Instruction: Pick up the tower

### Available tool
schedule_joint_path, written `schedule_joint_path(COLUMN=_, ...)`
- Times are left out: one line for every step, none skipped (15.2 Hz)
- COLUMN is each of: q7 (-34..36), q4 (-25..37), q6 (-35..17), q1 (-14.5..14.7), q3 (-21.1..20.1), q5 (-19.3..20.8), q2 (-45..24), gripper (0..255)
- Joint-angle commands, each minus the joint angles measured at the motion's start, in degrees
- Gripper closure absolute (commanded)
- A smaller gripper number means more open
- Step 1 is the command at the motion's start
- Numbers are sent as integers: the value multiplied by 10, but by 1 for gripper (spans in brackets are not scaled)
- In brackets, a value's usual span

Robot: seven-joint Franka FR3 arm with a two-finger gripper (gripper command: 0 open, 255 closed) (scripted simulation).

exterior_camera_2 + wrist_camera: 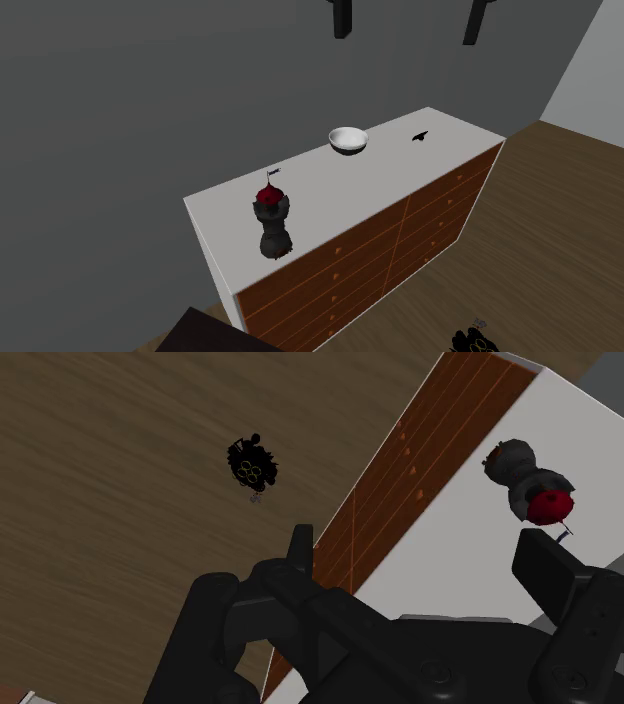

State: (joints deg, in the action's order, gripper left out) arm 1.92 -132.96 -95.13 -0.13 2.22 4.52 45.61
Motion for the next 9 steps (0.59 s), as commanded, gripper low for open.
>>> schedule_joint_path(q7=0, q4=0, q6=0, q1=0, q3=0, q5=0, q2=0, gripper=0)
schedule_joint_path(q7=15, q4=-7, q6=-12, q1=1, q3=-8, q5=-6, q2=-9, gripper=0)
schedule_joint_path(q7=29, q4=-13, q6=-24, q1=2, q3=-16, q5=-12, q2=-19, gripper=0)
schedule_joint_path(q7=43, q4=-19, q6=-37, q1=3, q3=-25, q5=-17, q2=-29, gripper=0)
schedule_joint_path(q7=58, q4=-24, q6=-49, q1=4, q3=-33, q5=-23, q2=-41, gripper=0)
schedule_joint_path(q7=72, q4=-28, q6=-62, q1=5, q3=-41, q5=-28, q2=-53, gripper=0)
schedule_joint_path(q7=86, q4=-31, q6=-75, q1=7, q3=-49, q5=-33, q2=-66, gripper=0)
schedule_joint_path(q7=99, q4=-34, q6=-88, q1=8, q3=-57, q5=-38, q2=-79, gripper=0)
schedule_joint_path(q7=113, q4=-35, q6=-100, q1=9, q3=-65, q5=-43, q2=-94, gripper=0)
